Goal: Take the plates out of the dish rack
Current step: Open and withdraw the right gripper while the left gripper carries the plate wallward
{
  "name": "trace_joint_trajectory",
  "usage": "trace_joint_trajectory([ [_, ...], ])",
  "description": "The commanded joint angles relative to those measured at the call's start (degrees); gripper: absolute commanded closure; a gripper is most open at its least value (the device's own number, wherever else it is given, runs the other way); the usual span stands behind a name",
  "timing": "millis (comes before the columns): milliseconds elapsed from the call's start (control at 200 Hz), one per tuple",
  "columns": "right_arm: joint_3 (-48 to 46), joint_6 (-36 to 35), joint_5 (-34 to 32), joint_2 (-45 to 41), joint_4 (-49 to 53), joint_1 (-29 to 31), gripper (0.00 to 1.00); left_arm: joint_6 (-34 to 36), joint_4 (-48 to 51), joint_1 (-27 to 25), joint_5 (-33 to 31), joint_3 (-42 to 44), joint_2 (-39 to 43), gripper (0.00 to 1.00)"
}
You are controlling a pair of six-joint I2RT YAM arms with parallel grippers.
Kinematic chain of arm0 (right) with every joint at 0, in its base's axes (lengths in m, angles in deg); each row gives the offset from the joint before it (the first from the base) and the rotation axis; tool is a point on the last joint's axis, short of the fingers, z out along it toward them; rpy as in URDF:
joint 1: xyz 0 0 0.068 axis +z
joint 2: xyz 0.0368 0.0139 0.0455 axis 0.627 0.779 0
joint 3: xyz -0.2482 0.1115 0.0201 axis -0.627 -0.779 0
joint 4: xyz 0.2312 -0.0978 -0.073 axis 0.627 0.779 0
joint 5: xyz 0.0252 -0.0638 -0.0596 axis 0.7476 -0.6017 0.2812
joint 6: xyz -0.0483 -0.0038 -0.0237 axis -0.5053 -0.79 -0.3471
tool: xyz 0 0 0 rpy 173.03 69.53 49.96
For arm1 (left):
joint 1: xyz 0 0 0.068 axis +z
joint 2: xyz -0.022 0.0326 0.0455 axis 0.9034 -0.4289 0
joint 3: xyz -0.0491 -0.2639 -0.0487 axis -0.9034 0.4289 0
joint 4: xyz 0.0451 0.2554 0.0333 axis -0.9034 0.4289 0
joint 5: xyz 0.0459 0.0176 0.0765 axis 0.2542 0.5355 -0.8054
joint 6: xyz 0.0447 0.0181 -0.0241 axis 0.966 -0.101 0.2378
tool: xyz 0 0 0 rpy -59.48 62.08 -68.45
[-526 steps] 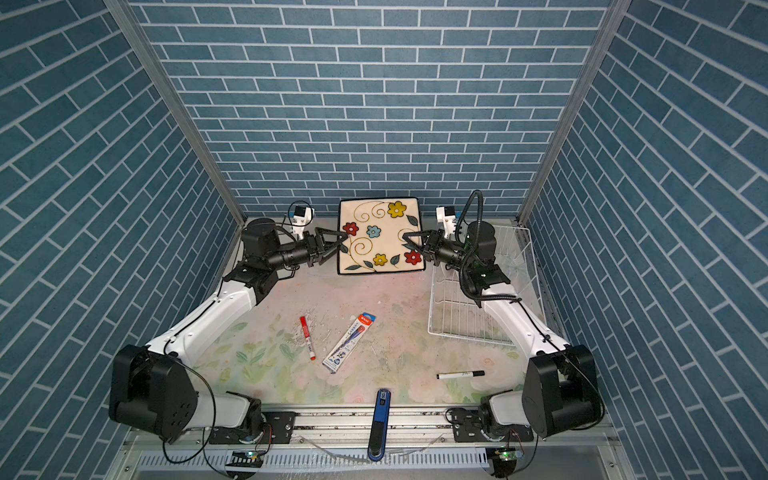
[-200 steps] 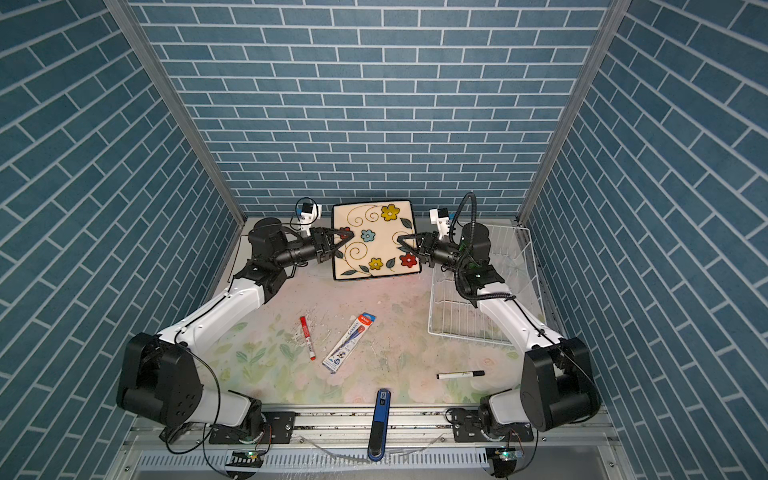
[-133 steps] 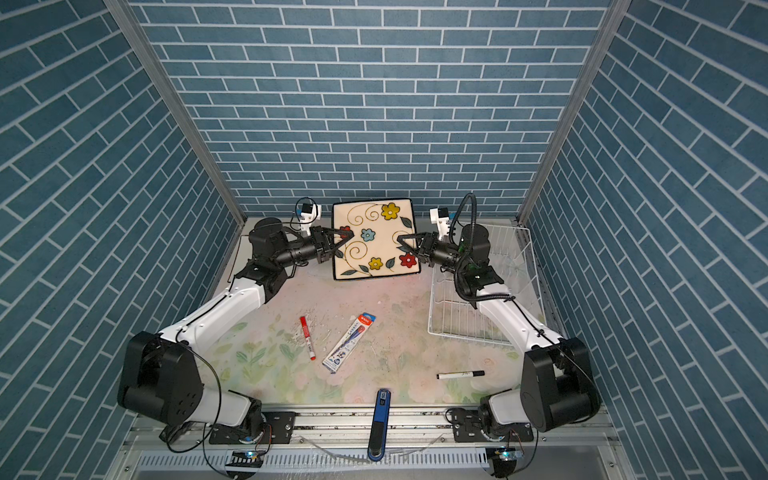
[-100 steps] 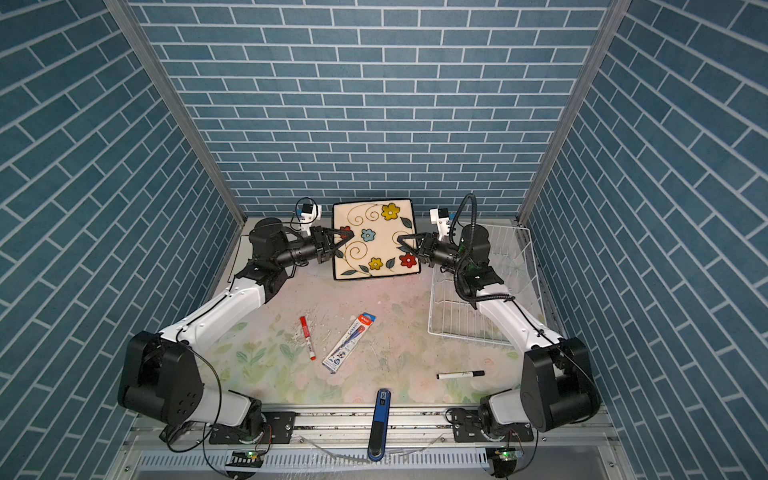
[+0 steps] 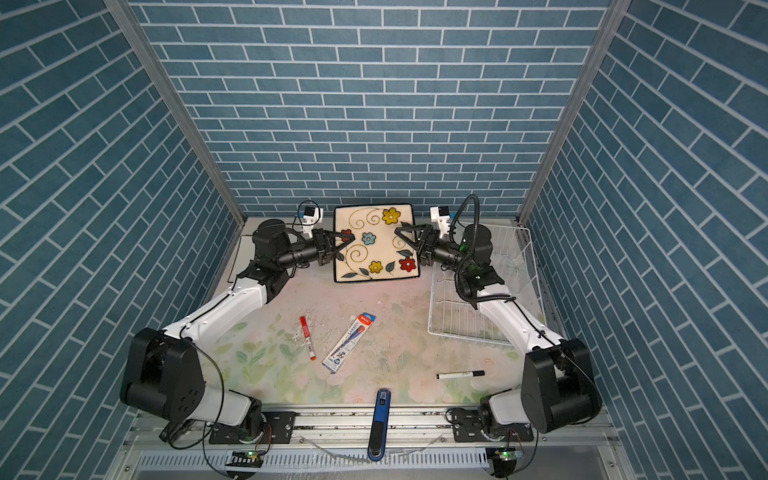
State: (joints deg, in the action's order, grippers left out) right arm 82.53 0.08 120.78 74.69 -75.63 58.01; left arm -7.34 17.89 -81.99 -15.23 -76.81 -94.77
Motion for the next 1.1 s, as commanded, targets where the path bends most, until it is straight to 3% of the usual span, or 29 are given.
trace_joint_trajectory([
  [0,1.68,0.59,1.1,-2.84,-3.77,-0.7,0.01,-1.22,-8.49,0.79,0.33,-0.42,0.99,1.0],
  [505,-0.24,-0.63,0.33,-6.32,0.85,-4.89,0.01,-4.71,-12.81,9.8,-4.37,6.02,5.9,1.0],
  [860,0.13,-3.21,1.76,-9.08,5.12,-6.78,0.01,-4.69,-13.94,16.51,-13.55,12.22,8.76,1.0],
  [1096,0.3,-5.51,1.03,-10.63,9.03,-8.68,0.01,-4.89,-16.52,17.91,-23.14,17.01,10.32,1.0],
])
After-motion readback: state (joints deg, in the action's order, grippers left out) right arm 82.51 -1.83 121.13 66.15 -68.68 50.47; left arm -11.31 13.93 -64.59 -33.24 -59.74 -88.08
